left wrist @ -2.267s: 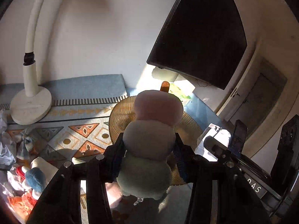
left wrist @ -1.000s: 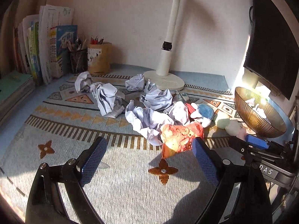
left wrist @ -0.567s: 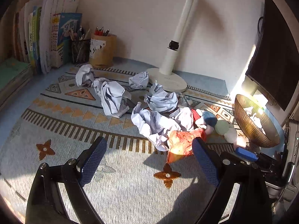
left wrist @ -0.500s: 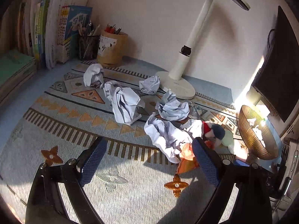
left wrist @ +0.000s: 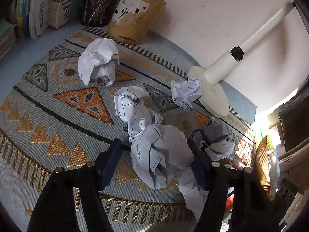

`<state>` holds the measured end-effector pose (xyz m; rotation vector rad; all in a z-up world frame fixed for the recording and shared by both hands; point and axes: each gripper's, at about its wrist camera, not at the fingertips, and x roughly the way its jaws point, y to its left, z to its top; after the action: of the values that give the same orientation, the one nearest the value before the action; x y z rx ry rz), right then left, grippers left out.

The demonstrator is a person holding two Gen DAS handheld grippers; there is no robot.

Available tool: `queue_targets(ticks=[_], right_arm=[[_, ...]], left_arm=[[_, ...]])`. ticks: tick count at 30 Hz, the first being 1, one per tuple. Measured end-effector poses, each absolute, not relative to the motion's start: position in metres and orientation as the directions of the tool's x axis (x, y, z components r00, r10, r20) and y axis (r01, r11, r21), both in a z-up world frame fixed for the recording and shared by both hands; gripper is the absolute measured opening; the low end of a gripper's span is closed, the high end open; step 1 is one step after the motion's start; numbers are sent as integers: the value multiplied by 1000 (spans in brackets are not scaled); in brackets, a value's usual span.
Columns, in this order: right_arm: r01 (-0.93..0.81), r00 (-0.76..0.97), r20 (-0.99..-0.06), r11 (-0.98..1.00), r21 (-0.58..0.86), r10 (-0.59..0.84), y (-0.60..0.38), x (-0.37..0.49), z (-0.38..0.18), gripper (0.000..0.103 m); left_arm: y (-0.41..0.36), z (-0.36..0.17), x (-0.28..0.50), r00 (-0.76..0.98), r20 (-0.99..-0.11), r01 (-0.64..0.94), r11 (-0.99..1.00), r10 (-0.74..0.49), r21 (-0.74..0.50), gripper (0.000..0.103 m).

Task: Organize objects
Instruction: 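Grasp a paper ball with left gripper while right grasps the orange snack bag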

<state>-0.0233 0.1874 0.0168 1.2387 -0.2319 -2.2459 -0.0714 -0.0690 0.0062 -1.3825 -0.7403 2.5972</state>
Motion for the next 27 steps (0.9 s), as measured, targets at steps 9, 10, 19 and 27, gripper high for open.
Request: queue_targets(ticks=[9,10,19,27], right_arm=[[237,-442,-693,-820,521,-569,207,42,26,20],[191,-446,-684,-808,558,-578,215,50,25,20],[221,-466,-761,-892,394,-451,211,116,42,32],[303,-624,-737,-950,77,-259,197,119,54,63]], left_arm=[[-67,30,2,-619,-695,-8,-888,365,-459,44],[-66,31,16,-629,-685,-28,-891,368,-453,44],[-45,42,66,-705,-620,-136,-924,344,-358,44],[-33,28,66,-695,-618,-143,-913,368,-382,44]])
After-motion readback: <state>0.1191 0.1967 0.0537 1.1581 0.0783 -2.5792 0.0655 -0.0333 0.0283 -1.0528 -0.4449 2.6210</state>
